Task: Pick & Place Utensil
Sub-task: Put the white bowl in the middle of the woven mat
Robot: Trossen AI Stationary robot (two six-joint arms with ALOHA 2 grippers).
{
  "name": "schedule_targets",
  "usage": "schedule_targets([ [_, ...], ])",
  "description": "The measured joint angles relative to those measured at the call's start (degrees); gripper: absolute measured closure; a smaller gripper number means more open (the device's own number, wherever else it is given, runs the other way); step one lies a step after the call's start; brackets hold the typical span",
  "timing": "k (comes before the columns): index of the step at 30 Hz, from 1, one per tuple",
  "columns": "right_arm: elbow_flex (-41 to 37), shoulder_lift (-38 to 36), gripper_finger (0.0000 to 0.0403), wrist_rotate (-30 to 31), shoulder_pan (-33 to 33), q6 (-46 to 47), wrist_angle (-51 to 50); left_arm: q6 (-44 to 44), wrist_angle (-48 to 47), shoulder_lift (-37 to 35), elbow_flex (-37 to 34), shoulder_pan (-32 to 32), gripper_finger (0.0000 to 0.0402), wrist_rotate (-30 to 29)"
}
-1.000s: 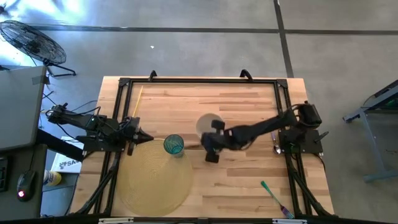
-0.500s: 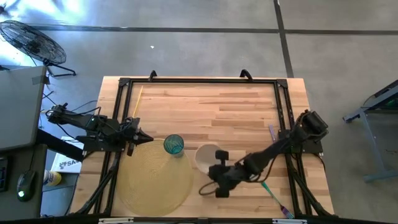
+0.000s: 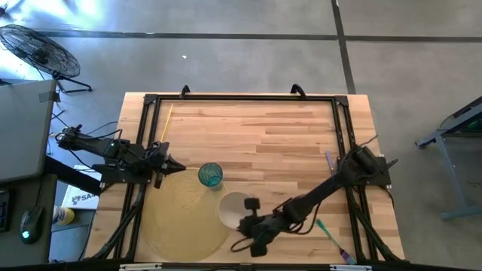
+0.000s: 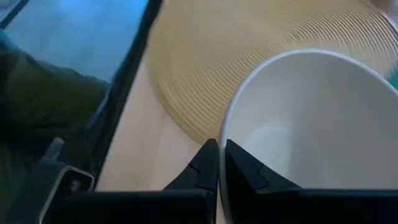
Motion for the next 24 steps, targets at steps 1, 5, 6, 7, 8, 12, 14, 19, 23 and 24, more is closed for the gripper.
schedule_targets([
  [1,2.7,1.6,0.0395,-0.3,0.0,-1.4,-2.0,0.0,0.0,0.0,0.0,0.0,0.0401,-0.1],
  [5,12.6,7.7,0.0395,-1.4,0.0,-6.3,-9.5,0.0,-0.1,0.0,0.0,0.0,0.0401,-0.1],
  [6,14.6,9.1,0.0395,-1.5,0.0,-7.6,-10.8,0.0,-0.1,0.0,0.0,0.0,0.0401,-0.1],
  [7,16.4,10.2,0.0396,-1.6,0.0,-9.1,-11.8,0.0,-0.2,0.0,0.0,0.0,0.0401,-0.1],
  [8,18.0,11.3,0.0396,-1.6,0.0,-10.5,-12.4,0.0,-0.4,0.0,0.0,0.0,0.0401,-0.1],
  [12,21.3,14.6,0.0389,-1.6,-0.2,-14.1,-13.7,-0.1,-0.5,0.0,0.0,0.0,0.0401,-0.1],
  [14,21.4,15.0,0.0383,-1.9,-0.5,-14.4,-13.8,-0.2,-0.5,0.0,0.0,0.0,0.0401,-0.1],
  [19,21.5,15.0,0.0372,-4.5,-1.3,-11.8,-13.8,-1.3,-0.5,0.0,0.0,0.0,0.0401,0.1],
  [23,21.5,15.0,0.036,-7.2,-1.6,-8.8,-13.3,-3.1,0.1,0.0,0.0,0.0,0.0401,0.9],
  [24,21.5,15.0,0.0355,-7.4,-1.6,-8.5,-13.4,-3.4,0.5,0.0,0.0,0.0,0.0401,1.4],
])
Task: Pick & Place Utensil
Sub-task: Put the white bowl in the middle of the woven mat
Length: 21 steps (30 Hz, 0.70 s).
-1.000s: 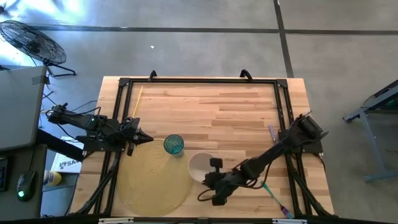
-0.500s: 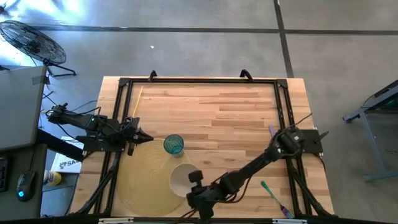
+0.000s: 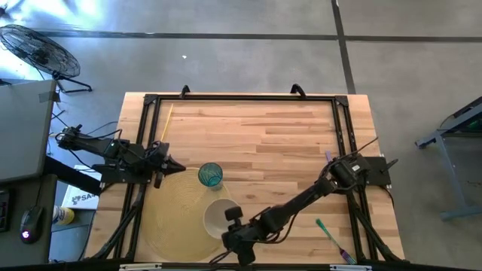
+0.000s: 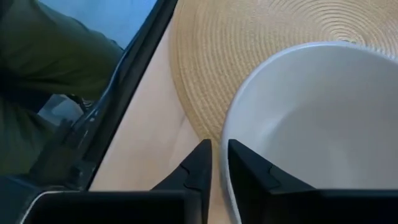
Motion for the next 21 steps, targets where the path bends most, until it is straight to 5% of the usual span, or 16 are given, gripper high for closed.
schedule_targets([
  [11,0.0,-1.4,0.0291,2.7,0.1,-0.3,2.3,-1.0,6.3,1.6,0.0,-2.0,0.0401,6.3],
  [21,0.0,-8.6,0.0279,9.4,2.3,-3.4,1.4,0.7,16.7,8.8,0.0,-19.5,0.0401,2.9],
])
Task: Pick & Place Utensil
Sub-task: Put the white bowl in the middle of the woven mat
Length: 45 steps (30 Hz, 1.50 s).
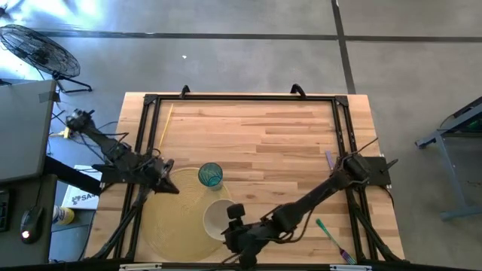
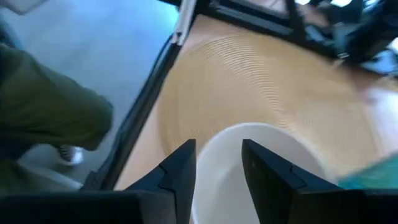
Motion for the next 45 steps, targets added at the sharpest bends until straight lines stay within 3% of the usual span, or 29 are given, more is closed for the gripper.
schedule_targets([
  [9,0.0,-2.5,0.0279,14.3,3.0,1.1,-4.7,5.4,18.9,18.4,0.0,-18.4,0.0401,-6.4],
  [13,0.0,-2.5,0.0279,15.6,3.3,2.1,-5.6,9.2,29.5,27.9,0.4,-22.9,0.0401,-7.8],
  [16,0.0,-2.5,0.0279,16.0,3.3,2.1,-5.3,10.2,31.4,35.0,3.7,-24.1,0.0401,-9.5],
  [26,0.0,-3.0,0.0279,19.0,3.6,2.8,-6.0,16.8,26.7,59.8,24.4,-24.0,0.0401,-12.4],
  [31,0.0,-7.1,0.0279,18.2,5.6,12.8,-14.0,14.8,13.8,66.4,35.0,-20.5,0.0401,-17.6],
  [37,0.0,-8.2,0.0279,18.2,8.6,26.5,-27.2,13.7,9.5,71.4,41.2,-13.3,0.0397,-13.5],
  [40,0.0,-7.8,0.0279,19.6,9.9,32.8,-30.7,13.4,9.8,73.6,42.6,-10.0,0.0374,-12.0],
  [45,-2.9,-7.6,0.0279,20.7,11.7,36.2,-29.8,13.0,9.8,77.3,44.5,-6.9,0.0301,-10.6],
])
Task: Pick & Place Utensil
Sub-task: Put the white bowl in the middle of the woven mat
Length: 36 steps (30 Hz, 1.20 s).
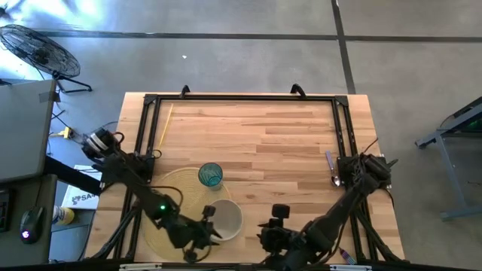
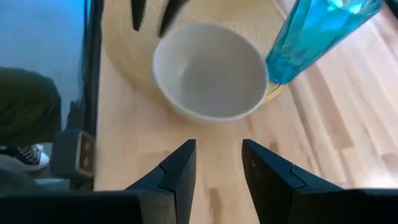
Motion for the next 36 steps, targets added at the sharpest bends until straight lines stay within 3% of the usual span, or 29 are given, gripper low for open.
schedule_targets([
  [8,-3.8,0.0,0.0279,0.0,0.9,3.4,0.5,-1.7,-2.7,6.1,4.6,0.5,0.0205,0.0],
  [13,-3.9,0.0,0.0279,-0.1,0.7,3.5,0.6,-4.0,-6.6,6.5,5.7,0.6,0.0169,1.2],
  [29,-3.9,0.0,0.0279,0.1,-0.1,2.9,2.3,-10.5,-13.6,6.6,3.9,0.5,0.0166,0.1],
  [36,-3.9,0.0,0.0279,-0.1,-0.1,2.9,2.9,-6.4,-18.2,6.6,3.8,0.5,0.0219,3.0],
])
